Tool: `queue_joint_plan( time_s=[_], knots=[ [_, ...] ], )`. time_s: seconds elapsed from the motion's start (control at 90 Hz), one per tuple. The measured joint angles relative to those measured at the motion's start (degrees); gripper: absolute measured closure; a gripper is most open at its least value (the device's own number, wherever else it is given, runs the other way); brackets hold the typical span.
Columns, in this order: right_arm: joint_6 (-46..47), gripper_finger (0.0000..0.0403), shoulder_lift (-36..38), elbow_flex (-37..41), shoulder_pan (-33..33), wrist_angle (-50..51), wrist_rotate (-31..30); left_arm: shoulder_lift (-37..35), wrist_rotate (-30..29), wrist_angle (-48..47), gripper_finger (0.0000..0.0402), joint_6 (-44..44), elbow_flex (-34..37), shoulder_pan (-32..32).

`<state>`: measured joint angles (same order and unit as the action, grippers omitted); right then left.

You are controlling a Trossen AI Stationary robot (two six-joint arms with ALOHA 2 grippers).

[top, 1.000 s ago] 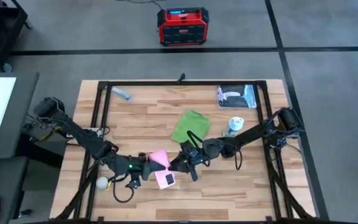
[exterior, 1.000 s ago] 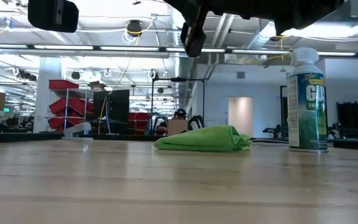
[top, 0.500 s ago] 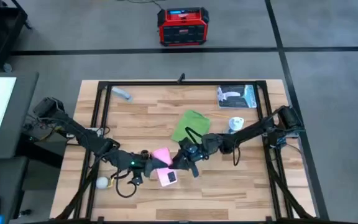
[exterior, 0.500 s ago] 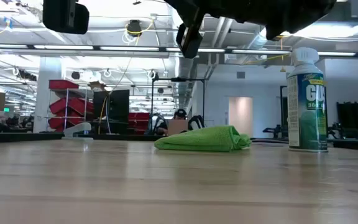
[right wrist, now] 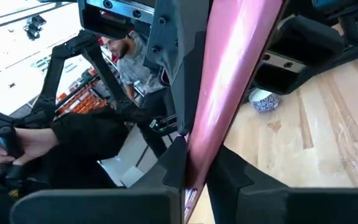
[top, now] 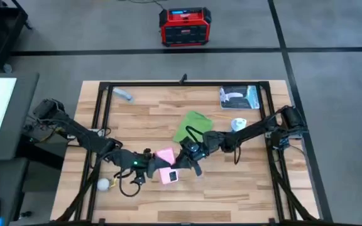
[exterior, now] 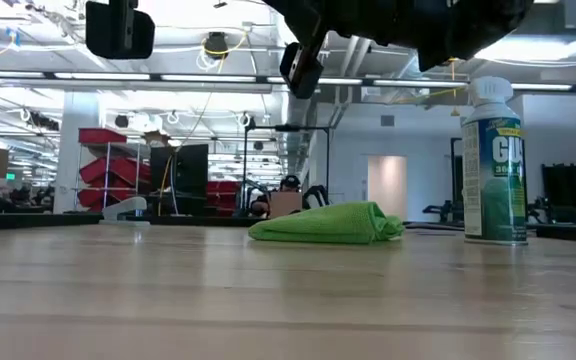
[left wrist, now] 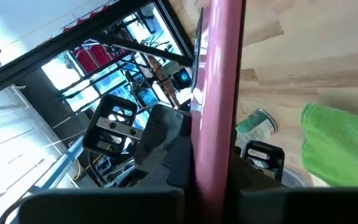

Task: Apply microfiber cloth
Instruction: Spray the cellphone using the cleaning bottle

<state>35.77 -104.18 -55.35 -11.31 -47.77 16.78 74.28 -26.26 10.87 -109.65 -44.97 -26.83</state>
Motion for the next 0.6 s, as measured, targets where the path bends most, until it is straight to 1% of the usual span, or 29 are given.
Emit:
queue_joint_plan(
  time_s=[0.2, 0.422, 0.522, 0.6],
  knots=[
    [-1.1, 0.0378, 0.0, -0.1, 0.3, 0.7, -0.1, 0.0, -0.9, -0.1, 0.0377, 2.8, 0.0, -0.5],
    [-1.5, 0.0378, 0.0, -0.2, 0.2, 0.7, -0.3, -0.5, -2.1, -1.1, 0.0363, 10.0, 0.0, -2.3],
    [-1.4, 0.0378, 0.0, -0.4, 0.2, 0.7, -0.6, -1.7, -2.1, -2.1, 0.0361, 14.3, 0.0, -2.6],
    [-1.2, 0.0378, 0.0, -0.5, 0.3, 0.8, -1.2, -3.4, -2.0, -4.7, 0.036, 17.7, 0.0, -2.6]
  ],
)
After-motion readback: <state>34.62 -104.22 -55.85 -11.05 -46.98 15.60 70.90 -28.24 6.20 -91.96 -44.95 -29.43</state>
